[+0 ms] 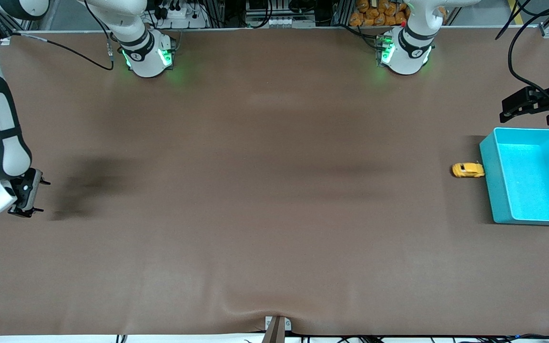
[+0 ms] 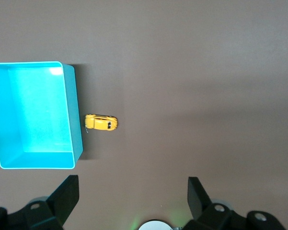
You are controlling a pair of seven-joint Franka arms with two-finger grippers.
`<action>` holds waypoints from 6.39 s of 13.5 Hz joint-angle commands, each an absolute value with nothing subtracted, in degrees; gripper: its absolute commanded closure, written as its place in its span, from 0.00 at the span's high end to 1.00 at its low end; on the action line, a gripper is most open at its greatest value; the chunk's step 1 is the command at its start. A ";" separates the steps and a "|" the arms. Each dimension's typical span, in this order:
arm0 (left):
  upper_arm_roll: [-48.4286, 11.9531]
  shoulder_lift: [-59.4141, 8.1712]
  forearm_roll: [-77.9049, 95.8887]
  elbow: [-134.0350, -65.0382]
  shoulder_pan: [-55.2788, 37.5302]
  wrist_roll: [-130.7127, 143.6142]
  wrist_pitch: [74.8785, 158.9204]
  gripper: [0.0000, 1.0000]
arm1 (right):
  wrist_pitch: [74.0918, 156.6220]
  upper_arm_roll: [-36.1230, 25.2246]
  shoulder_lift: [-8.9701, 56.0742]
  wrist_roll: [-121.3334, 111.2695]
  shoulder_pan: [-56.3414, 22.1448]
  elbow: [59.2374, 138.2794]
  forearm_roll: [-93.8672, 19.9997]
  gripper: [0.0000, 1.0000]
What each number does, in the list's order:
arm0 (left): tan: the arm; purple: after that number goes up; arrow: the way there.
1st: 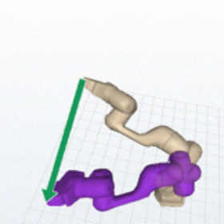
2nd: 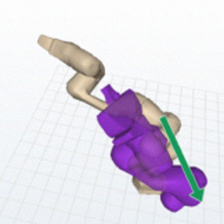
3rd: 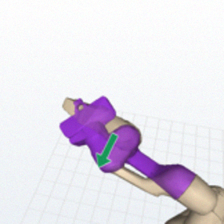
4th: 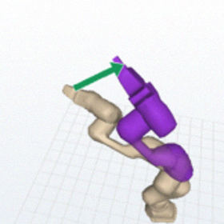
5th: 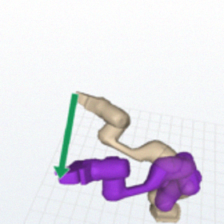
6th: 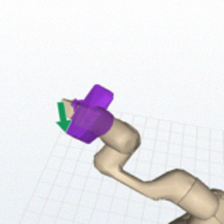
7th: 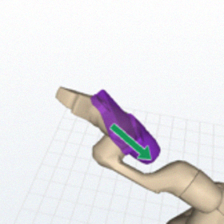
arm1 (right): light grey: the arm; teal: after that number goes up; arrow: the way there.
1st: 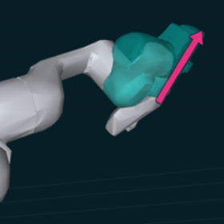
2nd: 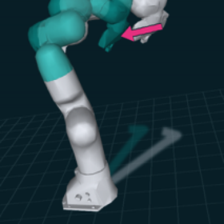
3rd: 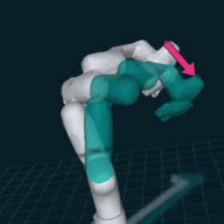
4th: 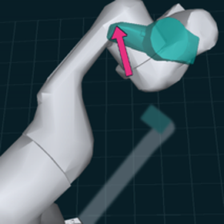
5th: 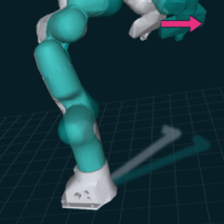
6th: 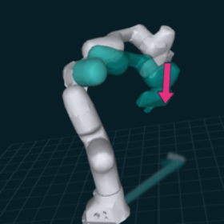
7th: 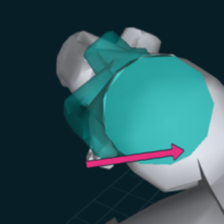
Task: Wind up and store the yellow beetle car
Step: 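Retract the right gripper while the left gripper reaches the car, then lower the left gripper and close it on the yellow car, then lift the car into the turquoise box and open the left gripper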
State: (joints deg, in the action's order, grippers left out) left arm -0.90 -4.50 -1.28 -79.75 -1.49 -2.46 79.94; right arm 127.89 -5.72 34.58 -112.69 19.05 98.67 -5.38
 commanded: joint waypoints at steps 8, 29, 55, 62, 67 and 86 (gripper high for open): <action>-0.97 -3.87 -2.20 -80.86 -1.32 -3.25 80.42 1.00 | 102.13 -2.56 28.41 -85.40 16.97 79.45 -10.37 1.00; 0.44 -10.98 -4.66 -123.39 9.65 49.92 129.62 1.00 | 81.56 -13.42 -1.75 -6.94 -10.70 86.04 -4.13 1.00; 0.62 -19.16 -5.54 -132.71 13.89 66.71 146.51 1.00 | 86.57 -8.00 -6.24 -8.88 -6.33 93.96 -1.85 1.00; 0.62 -19.07 -5.62 -132.72 13.80 66.45 147.30 0.28 | 87.36 -8.00 -6.15 -8.79 -6.33 93.87 -2.02 1.00; 0.44 -15.74 -5.71 -131.75 10.56 67.06 146.60 0.19 | 86.84 -8.09 -6.33 -8.96 -6.33 93.34 -1.93 1.00; 0.70 -14.66 -14.85 -117.60 28.03 -3.59 134.27 0.07 | 85.61 -7.21 -6.59 -7.91 -6.68 92.29 -2.29 1.00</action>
State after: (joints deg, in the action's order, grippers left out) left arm 1.38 -9.99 -13.42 -119.70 26.34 -1.09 130.47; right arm 86.40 -7.71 -5.67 -8.35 -7.29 92.12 -2.78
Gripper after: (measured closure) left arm 0.542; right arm 0.000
